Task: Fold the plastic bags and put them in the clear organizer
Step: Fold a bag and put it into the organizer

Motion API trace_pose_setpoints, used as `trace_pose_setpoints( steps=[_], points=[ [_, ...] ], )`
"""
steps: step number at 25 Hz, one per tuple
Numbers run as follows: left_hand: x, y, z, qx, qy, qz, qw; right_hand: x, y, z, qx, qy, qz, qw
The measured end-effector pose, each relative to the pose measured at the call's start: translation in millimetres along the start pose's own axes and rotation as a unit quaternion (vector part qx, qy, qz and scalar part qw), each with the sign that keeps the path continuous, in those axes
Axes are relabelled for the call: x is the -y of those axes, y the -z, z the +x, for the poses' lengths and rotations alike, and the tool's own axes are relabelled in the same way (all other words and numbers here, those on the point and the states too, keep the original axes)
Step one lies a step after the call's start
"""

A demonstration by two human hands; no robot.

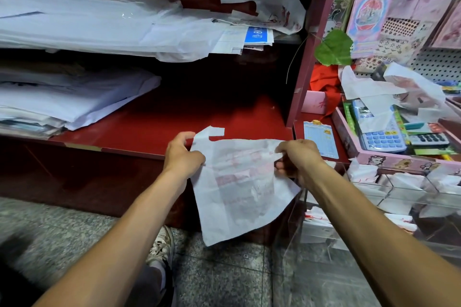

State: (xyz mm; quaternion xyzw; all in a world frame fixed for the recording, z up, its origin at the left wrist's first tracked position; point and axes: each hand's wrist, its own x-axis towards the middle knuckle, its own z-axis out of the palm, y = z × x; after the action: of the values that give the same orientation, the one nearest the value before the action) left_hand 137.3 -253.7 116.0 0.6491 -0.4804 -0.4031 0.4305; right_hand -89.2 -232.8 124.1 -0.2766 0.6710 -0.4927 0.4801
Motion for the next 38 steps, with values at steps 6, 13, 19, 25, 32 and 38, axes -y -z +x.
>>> trace_pose_setpoints(
  steps=[6,13,19,25,32,38],
  points=[
    [-3.2,2.2,6.4,0.039,0.100,-0.146,0.983,3.6,0.0,3.6,0.006,0.133,0.025,0.991],
    [-14.2,6.6,-2.9,0.081,-0.114,-0.163,0.977,5.9,0.1,5.2,0.113,0.179,0.174,0.962],
    [-5.4,2.3,3.8,0.005,-0.042,-0.079,0.996,0.9,0.4,6.0,0.066,0.067,0.089,0.992],
    [8.6,-1.2,11.2,0.011,-0.141,-0.037,0.989,-3.4,-3.7,-2.6,0.024,0.090,-0.033,0.995],
    [-10.4,4.0,14.7,-0.034,-0.065,-0.175,0.982,1.6,-2.6,4.2,0.062,0.163,0.134,0.976],
    [-6.5,1.7,5.3,0.132,0.108,-0.148,0.974,-3.3,2.4,4.6,0.049,0.051,-0.038,0.997]
  ],
)
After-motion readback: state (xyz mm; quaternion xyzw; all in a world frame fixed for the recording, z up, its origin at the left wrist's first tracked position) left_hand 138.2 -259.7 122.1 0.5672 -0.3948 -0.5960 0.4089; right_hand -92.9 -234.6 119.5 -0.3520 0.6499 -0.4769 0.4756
